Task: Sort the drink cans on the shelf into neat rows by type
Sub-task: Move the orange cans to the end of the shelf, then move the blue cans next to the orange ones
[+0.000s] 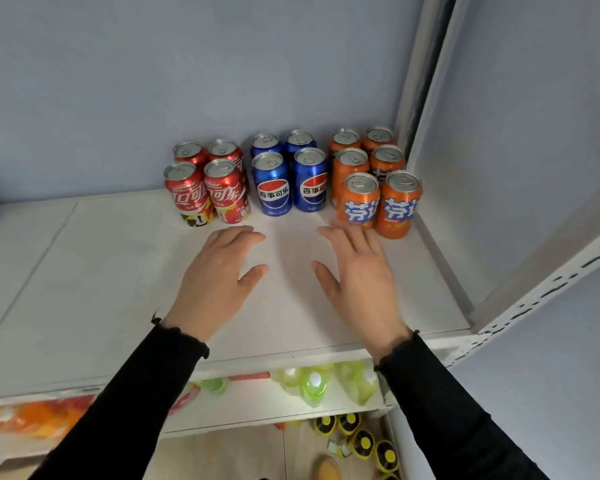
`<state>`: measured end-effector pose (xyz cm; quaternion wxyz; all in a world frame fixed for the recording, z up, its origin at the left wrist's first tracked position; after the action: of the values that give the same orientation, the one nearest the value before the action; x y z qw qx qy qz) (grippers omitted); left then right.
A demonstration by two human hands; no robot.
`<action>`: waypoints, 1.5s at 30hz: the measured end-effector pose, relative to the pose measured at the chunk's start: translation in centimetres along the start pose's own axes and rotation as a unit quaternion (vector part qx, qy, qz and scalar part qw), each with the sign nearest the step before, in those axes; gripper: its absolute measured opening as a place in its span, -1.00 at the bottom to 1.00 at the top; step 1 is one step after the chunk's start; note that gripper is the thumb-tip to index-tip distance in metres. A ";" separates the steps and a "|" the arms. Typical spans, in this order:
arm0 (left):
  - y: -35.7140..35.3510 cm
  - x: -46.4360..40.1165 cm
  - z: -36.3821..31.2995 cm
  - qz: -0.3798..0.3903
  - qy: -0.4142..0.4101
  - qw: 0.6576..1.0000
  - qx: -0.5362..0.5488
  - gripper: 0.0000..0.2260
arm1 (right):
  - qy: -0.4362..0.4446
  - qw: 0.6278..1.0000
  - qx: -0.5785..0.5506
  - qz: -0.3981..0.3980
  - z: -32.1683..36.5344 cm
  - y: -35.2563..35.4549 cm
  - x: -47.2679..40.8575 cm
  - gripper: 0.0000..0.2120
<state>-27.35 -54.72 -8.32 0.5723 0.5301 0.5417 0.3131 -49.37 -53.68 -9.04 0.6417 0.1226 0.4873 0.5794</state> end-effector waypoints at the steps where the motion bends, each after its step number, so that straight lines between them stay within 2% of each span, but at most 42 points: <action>1: 0.5 1.3 1.5 -0.004 0.018 1.000 -0.009 -0.58 | 0.012 1.000 0.002 0.024 1.5 -1.1 -0.1 -0.56; 8: 5.5 12.1 13.3 -0.026 0.126 0.989 -0.073 -0.55 | 0.074 0.988 -0.006 0.132 14.3 -9.6 0.4 -0.49; 17: 13.5 27.1 30.3 -0.027 0.205 0.968 -0.146 -0.51 | 0.142 0.977 -0.025 0.154 33.2 -20.6 3.4 -0.48; 23: 16.9 31.3 38.3 -0.043 0.232 0.960 -0.149 -0.50 | 0.154 0.975 -0.015 0.158 40.8 -25.1 3.0 -0.47; 28: 18.1 29.4 43.5 -0.059 0.212 0.964 -0.149 -0.51 | 0.158 0.975 -0.002 0.155 43.7 -28.5 -0.5 -0.46; 33: 18.7 23.3 49.4 -0.057 0.182 0.969 -0.160 -0.49 | 0.134 0.980 0.012 0.146 44.7 -32.8 -6.3 -0.44; 40: 19.0 12.4 57.0 -0.018 0.137 0.970 -0.199 -0.45 | 0.056 0.986 0.002 0.154 45.0 -39.7 -15.7 -0.32; 45: 18.1 5.9 60.6 0.008 0.109 0.973 -0.204 -0.41 | -0.024 0.983 -0.083 0.161 45.4 -43.4 -19.8 -0.24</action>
<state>35.57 -61.04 -1.95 0.6028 0.3695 0.5216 0.4776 15.46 -65.21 -8.28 0.5596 0.1596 0.3963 0.7101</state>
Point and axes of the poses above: each hand's wrist, its own x-axis away from the middle knuckle, its own y-axis out of the back of the hand, z = x × y, the point moved 2 cm from there along -x, towards the middle knuckle, and after that the axes turned 10 degrees about -x, right-handed, at the moved point
